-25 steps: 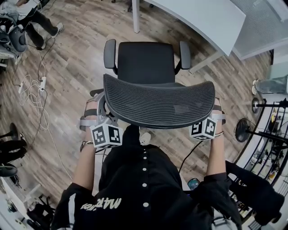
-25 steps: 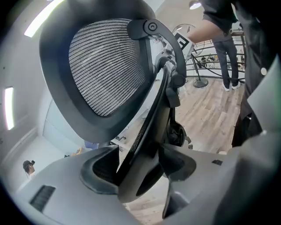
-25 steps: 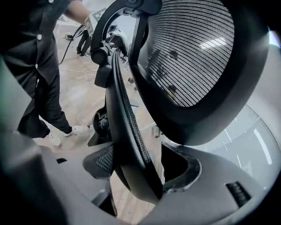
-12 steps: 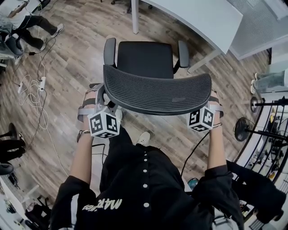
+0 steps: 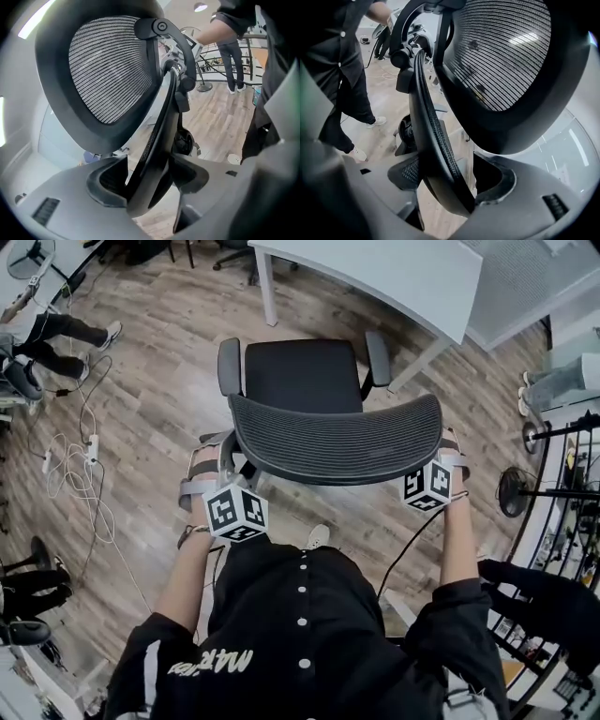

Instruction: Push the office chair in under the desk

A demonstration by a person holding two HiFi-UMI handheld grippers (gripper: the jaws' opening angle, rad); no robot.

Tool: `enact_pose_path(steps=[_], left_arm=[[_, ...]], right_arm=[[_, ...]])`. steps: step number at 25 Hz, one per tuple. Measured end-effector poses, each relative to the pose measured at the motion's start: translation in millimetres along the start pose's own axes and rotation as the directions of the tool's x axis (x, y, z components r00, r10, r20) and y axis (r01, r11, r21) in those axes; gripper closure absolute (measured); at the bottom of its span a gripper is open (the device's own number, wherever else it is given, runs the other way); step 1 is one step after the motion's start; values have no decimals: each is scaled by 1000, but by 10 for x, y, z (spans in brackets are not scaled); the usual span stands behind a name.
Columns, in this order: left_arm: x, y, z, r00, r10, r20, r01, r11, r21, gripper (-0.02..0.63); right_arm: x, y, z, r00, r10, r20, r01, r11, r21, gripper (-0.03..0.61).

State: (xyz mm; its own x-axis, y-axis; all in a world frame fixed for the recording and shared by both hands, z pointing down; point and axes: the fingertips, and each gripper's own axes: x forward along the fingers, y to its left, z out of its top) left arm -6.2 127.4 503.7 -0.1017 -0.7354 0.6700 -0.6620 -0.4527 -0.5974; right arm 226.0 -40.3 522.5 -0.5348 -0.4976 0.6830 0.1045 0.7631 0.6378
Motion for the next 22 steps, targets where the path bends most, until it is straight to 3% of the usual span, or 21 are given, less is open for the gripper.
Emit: enact_pose_path(steps=[22], left_arm=[[35, 175, -249, 994, -93, 55, 87, 990, 115, 333]], right_arm=[[-81, 244, 210, 994, -10, -113, 21, 996, 90, 259]])
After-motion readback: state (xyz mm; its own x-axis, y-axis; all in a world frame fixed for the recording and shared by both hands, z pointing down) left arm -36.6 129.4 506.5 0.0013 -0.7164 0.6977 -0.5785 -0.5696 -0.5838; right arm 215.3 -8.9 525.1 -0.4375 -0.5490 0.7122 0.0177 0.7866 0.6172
